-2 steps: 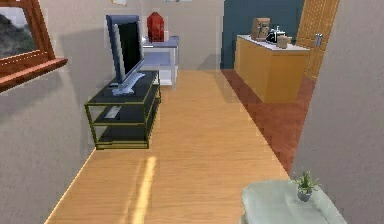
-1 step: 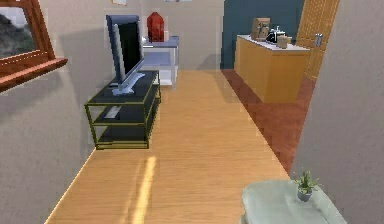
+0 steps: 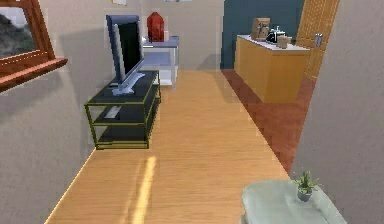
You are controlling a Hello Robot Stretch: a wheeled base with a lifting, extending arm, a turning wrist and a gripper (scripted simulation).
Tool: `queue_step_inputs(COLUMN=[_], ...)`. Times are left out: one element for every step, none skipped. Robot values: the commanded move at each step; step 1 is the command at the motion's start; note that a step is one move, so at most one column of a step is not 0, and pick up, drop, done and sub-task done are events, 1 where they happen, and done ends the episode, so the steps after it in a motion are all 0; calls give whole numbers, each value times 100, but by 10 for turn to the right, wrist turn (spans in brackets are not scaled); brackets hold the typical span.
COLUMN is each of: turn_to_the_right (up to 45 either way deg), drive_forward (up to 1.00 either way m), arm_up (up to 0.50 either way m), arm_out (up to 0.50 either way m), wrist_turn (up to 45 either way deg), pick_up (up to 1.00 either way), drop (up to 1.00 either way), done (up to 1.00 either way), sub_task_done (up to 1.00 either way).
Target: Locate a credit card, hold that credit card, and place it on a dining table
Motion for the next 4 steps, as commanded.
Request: queue_step_inputs(turn_to_the_right=[0,0,0,0], drive_forward=[0,0,0,0], arm_up=[0,-30,0,10], arm_out=[0,0,0,0], wrist_turn=[330,0,0,0], pick_up=[0,0,100,0], drop=[0,0,0,0], done=[0,0,0,0], sub_task_done=[0,0,0,0])
